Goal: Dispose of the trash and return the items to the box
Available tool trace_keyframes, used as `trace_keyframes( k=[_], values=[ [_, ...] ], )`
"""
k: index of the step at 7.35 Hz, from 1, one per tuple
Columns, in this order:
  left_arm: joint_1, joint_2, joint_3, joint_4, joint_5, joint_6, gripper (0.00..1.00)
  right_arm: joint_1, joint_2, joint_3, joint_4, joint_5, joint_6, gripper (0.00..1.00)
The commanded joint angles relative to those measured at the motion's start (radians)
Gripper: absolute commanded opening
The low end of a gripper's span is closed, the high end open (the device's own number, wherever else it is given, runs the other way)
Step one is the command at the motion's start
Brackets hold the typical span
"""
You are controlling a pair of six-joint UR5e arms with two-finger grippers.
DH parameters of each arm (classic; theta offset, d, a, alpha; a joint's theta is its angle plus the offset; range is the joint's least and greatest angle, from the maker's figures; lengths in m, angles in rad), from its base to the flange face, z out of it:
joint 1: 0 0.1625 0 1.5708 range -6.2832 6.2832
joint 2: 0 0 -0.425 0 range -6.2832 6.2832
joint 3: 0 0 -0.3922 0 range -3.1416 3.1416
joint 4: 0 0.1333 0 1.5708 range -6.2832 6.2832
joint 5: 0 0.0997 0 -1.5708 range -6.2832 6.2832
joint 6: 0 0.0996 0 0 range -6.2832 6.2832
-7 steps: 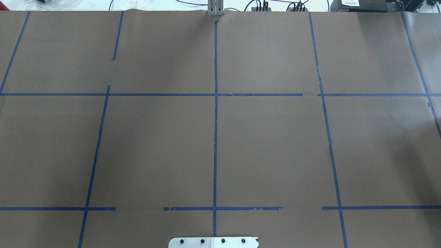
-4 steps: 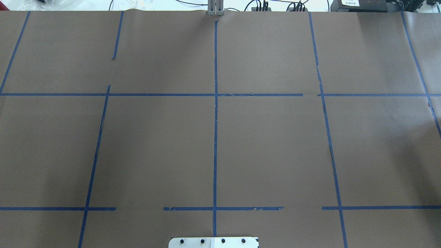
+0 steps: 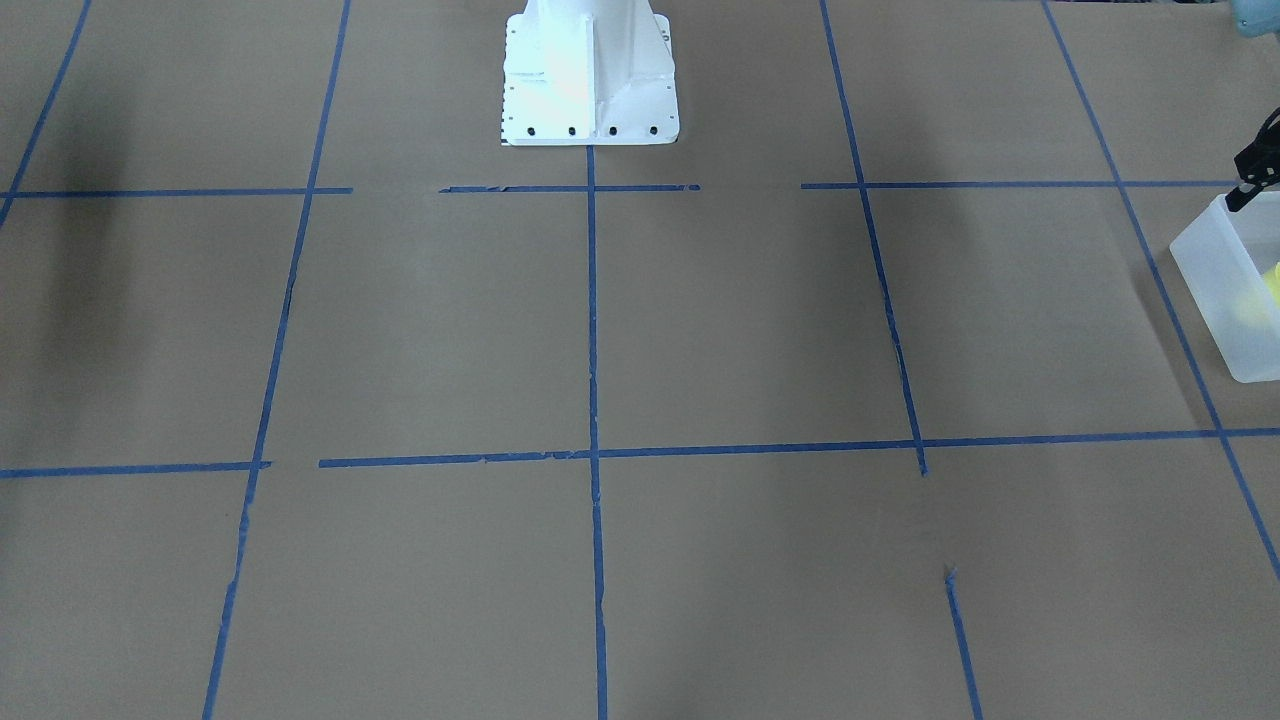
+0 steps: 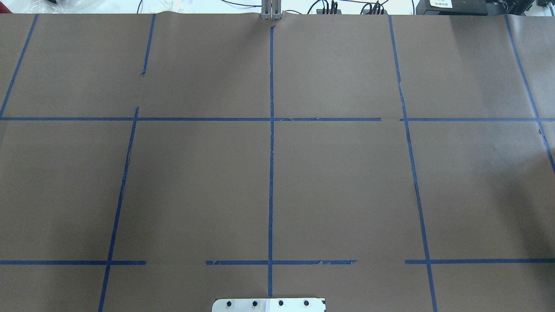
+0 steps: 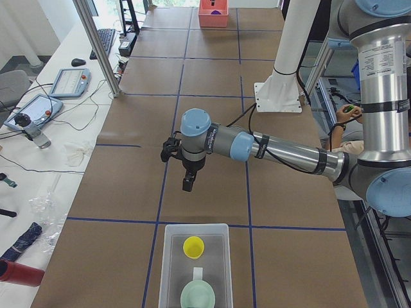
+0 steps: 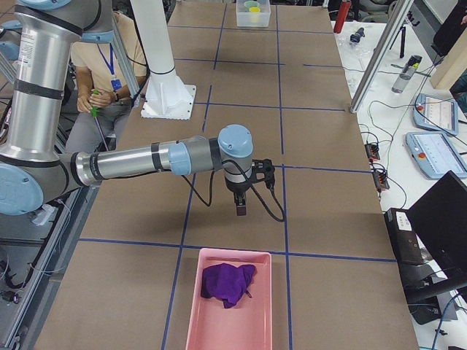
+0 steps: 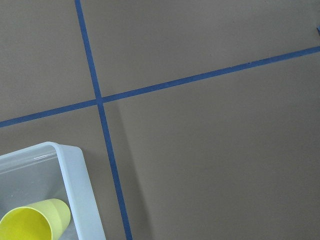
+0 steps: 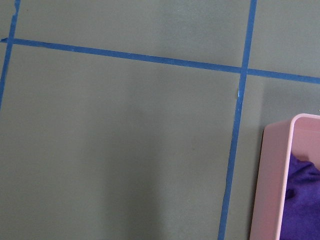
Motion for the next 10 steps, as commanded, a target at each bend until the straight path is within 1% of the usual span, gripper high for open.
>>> trace_keyframes(
  k=[1, 2, 4, 9, 10],
  values=[
    [0.0, 0.002, -0.002, -0.002, -0.002, -0.002, 1.0, -0.002, -0.003, -0.002, -0.002, 0.016, 0.001, 1.0],
    [0.0, -0.001, 0.001, -0.005, -0.002, -0.002, 1.0, -0.002, -0.008, -0.001, 0.0, 0.024, 0.004, 1.0],
    [0.0, 0.001, 0.007, -0.05, -0.002, -0.003, 1.0, -0.002, -0.011, 0.002, 0.0, 0.033, 0.006, 1.0],
    [-0.005, -0.021, 0.006, -0.051, -0.005, -0.003, 1.0, -0.002, -0.011, 0.005, 0.002, 0.033, 0.006, 1.0],
    [-0.011, -0.031, 0.015, -0.042, -0.056, -0.005, 1.0, -0.002, -0.011, 0.005, 0.002, 0.033, 0.006, 1.0]
  ],
)
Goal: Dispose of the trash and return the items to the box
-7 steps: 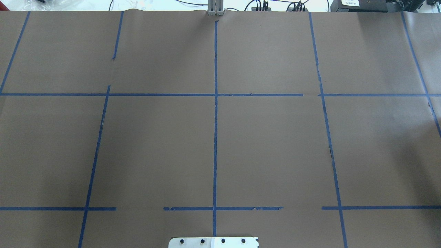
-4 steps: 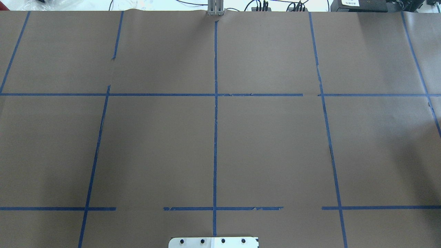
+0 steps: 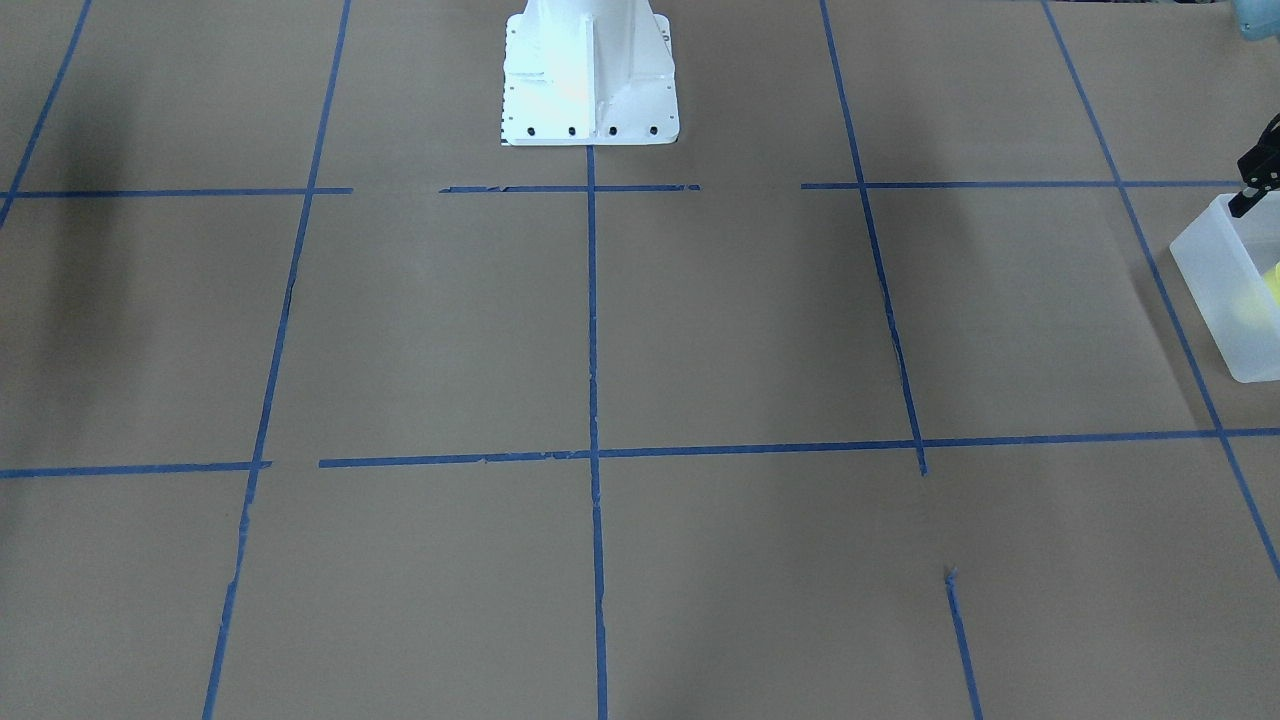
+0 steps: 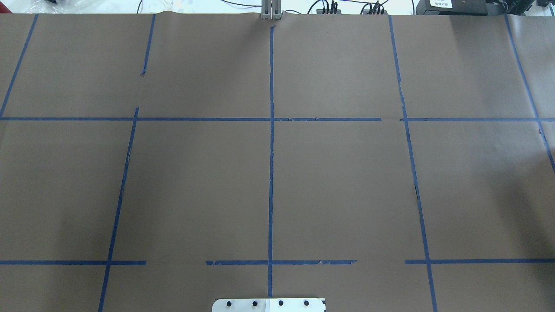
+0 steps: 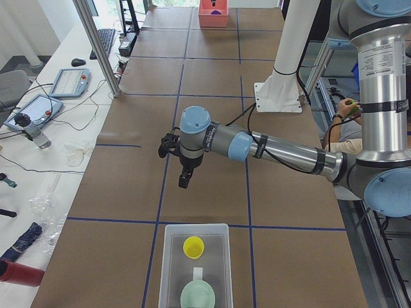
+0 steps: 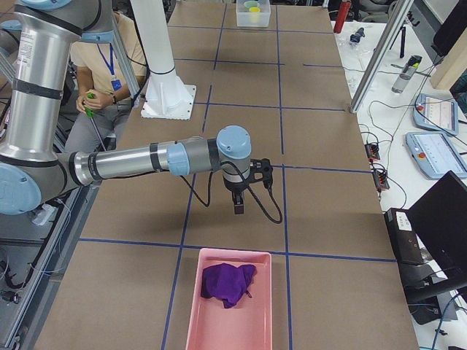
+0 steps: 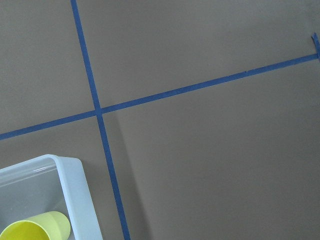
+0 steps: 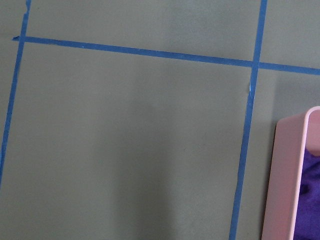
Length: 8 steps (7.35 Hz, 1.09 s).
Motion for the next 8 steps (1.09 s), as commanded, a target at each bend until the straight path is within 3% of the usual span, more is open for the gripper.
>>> trace_keyframes(
  k=[1, 8],
  values=[
    [-0.005, -0.014, 0.02, 0.007, -0.048, 0.002, 1.0, 0.0, 0.0, 0.0, 0.0, 0.0, 0.0, 1.0],
    [-0.02, -0.015, 0.028, 0.007, -0.045, 0.002, 1.0, -0.002, 0.002, 0.002, 0.0, 0.032, 0.002, 1.0]
  ],
)
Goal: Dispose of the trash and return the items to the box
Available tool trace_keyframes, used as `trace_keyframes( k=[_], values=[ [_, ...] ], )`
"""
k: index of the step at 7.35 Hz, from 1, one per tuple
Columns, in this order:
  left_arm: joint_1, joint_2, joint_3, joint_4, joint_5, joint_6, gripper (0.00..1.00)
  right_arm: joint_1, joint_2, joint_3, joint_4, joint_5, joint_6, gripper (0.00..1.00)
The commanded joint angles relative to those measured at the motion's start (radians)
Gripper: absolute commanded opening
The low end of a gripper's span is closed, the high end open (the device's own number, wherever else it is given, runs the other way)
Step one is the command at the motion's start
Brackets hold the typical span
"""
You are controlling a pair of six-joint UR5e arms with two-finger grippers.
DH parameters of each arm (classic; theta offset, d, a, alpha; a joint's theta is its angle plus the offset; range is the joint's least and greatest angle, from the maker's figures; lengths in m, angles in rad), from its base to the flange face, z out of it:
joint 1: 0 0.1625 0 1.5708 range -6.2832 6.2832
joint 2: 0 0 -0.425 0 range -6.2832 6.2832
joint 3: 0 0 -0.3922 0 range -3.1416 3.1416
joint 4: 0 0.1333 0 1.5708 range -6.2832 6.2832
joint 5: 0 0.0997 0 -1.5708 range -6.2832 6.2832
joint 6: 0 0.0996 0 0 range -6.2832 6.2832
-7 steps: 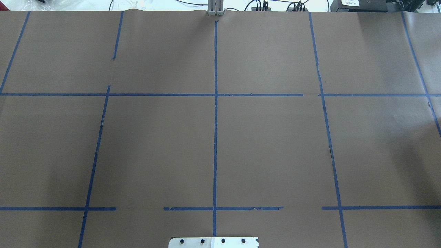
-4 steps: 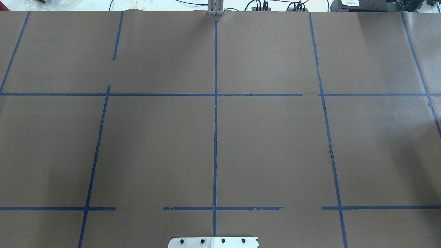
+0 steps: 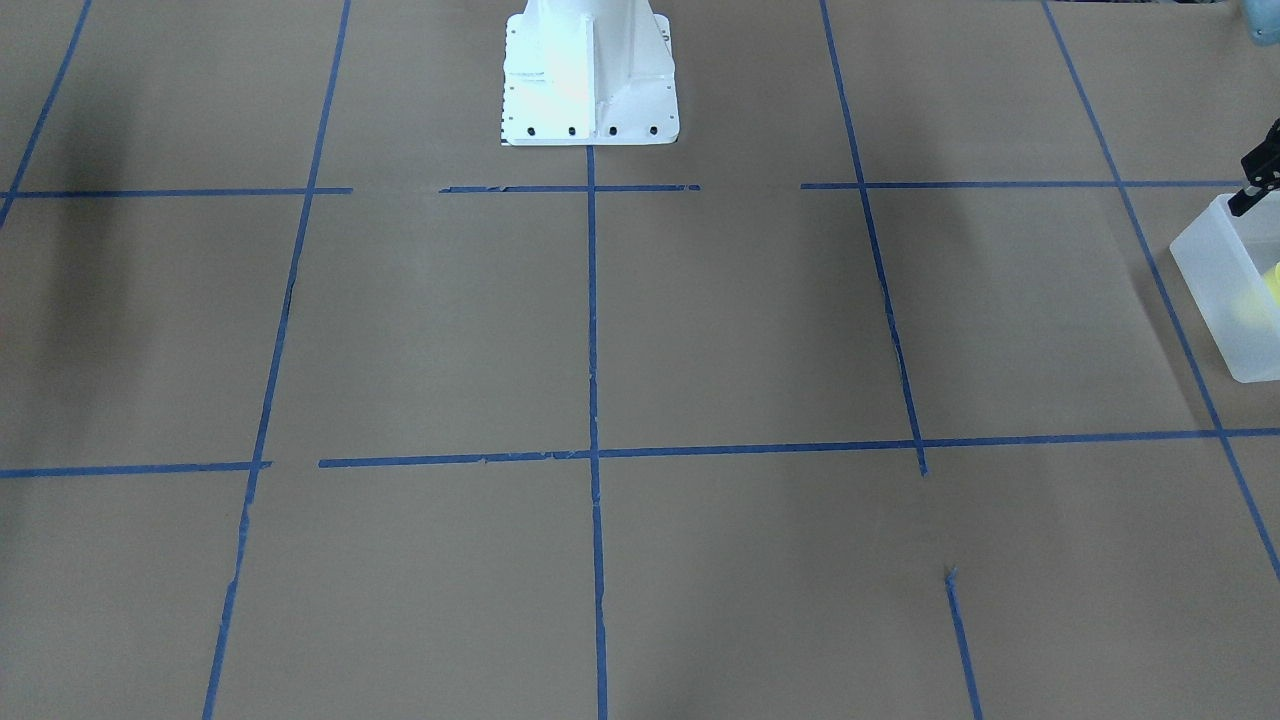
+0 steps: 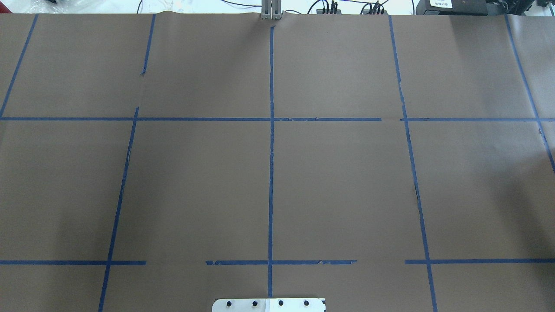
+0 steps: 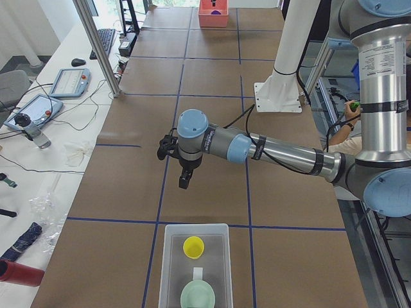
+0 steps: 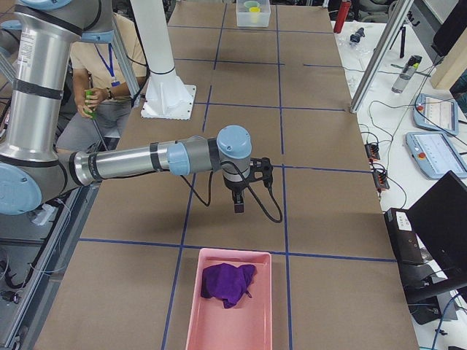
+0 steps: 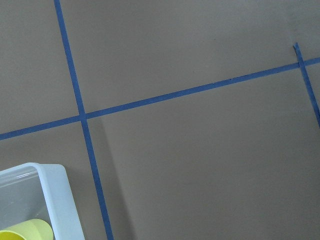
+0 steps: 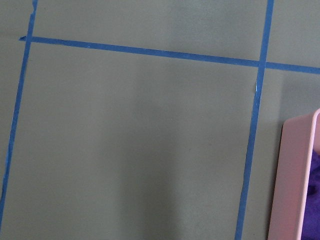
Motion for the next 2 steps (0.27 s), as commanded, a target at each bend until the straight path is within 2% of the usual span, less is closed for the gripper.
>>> trace_keyframes(
  k=[1, 2],
  values=[
    [-0.001, -0.013, 0.007, 0.002, 0.005, 0.0, 1.0, 0.0, -0.007, 0.01, 0.0, 0.022, 0.0, 1.0],
    [-0.004, -0.011, 0.003, 0.003, 0.002, -0.002, 1.0, 0.0, -0.017, 0.011, 0.002, 0.022, 0.0, 1.0]
  ],
)
